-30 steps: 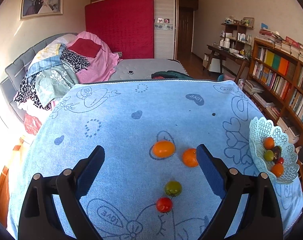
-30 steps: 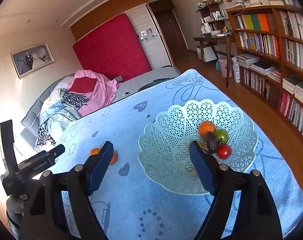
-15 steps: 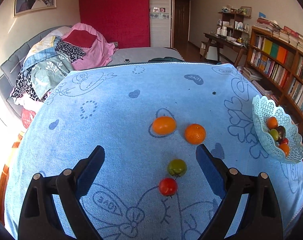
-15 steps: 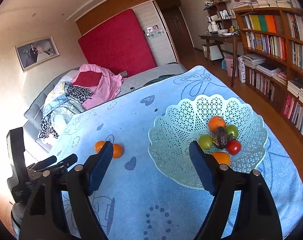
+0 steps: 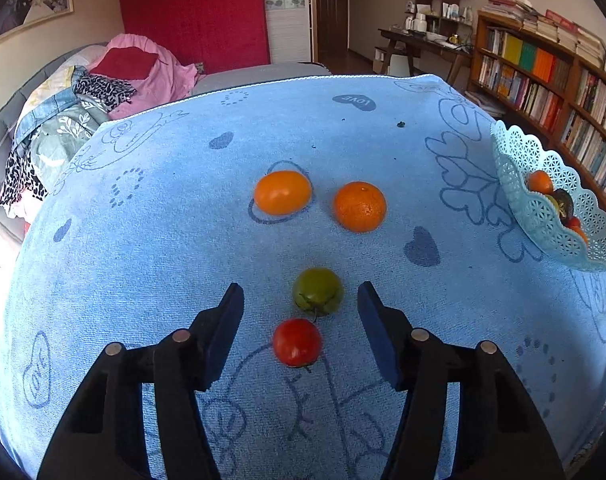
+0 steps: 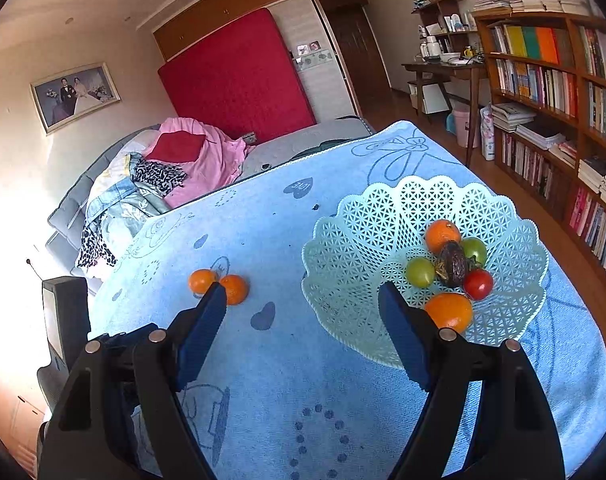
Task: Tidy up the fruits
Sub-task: 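Close the left gripper around the green tomato, then grasp another large orange with the right gripper while left lifts the green tomato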
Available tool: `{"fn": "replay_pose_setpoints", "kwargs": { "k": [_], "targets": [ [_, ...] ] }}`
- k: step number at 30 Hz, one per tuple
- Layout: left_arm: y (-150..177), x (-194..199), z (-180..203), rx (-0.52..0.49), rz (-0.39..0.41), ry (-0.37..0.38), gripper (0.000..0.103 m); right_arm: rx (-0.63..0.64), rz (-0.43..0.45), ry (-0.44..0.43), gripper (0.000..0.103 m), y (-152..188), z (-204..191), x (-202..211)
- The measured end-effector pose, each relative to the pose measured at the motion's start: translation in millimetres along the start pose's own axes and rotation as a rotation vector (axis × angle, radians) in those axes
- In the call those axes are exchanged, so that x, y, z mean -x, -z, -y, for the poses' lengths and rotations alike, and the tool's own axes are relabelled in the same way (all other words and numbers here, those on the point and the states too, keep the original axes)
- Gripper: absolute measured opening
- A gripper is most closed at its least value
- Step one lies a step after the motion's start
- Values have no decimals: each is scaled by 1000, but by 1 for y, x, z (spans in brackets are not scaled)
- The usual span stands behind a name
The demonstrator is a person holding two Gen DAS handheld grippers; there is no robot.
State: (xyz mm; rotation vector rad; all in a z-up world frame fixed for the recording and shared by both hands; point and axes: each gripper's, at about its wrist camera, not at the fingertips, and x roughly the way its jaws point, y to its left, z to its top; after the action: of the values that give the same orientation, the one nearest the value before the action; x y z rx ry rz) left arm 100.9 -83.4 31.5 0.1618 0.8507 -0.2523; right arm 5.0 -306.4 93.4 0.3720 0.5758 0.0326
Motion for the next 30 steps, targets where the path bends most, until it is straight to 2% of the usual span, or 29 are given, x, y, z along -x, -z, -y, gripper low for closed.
{"fn": "replay_pose_setpoints", "kwargs": {
  "k": [6,9,14,19,24,30],
  "targets": [
    [-1,-15,1,-3,-24,13,51,3,-14,7,80,2,0,-5],
    [-3,-20,-1,3,-32,23,46,9,-22,8,80,3,-1,-9],
    [-3,-24,-2,6,-39,59,30,22,-32,10,80,6,-3,-13],
    [-3,-21,-7,28,-19,73,30,43,-42,1,80,9,-9,-19],
    [-6,-10,-23,82,22,48,30,68,-43,-19,80,5,-19,-22],
    [-5,4,-44,143,65,14,30,154,-69,-69,80,-3,-55,-40]
  ]
}}
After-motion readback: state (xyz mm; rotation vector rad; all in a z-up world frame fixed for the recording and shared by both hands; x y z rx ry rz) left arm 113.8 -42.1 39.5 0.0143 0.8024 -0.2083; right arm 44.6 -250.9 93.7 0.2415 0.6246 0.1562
